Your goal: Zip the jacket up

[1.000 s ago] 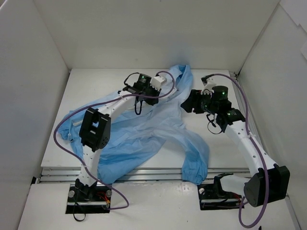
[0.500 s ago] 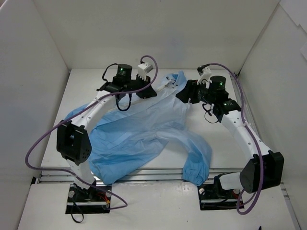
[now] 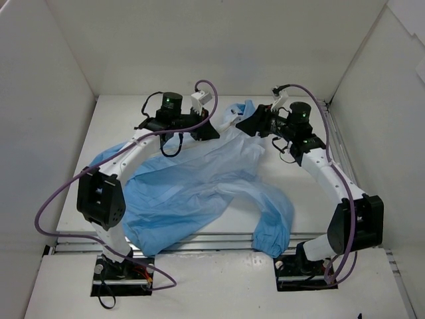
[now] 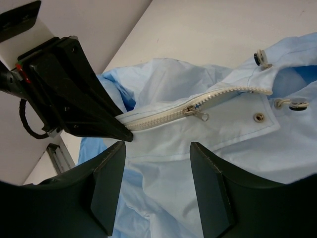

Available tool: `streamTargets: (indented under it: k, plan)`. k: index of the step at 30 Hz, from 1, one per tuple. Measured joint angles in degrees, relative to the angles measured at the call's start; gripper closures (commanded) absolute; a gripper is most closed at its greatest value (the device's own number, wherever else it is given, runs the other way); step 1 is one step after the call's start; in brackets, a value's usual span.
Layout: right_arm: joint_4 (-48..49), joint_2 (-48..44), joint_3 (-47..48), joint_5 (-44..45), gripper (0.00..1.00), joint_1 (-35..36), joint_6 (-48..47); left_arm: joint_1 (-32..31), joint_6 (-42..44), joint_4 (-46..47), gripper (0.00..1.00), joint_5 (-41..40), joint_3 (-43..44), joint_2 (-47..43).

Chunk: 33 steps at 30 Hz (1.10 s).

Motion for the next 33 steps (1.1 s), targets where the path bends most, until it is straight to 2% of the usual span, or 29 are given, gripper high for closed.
streamTargets:
  k: [33]
  plan:
    - [15.3, 10.8, -2.4, -3.3, 0.59, -0.2, 4.8, 0.0, -2.6, 3.1, 1.00, 2.8, -1.9, -1.8]
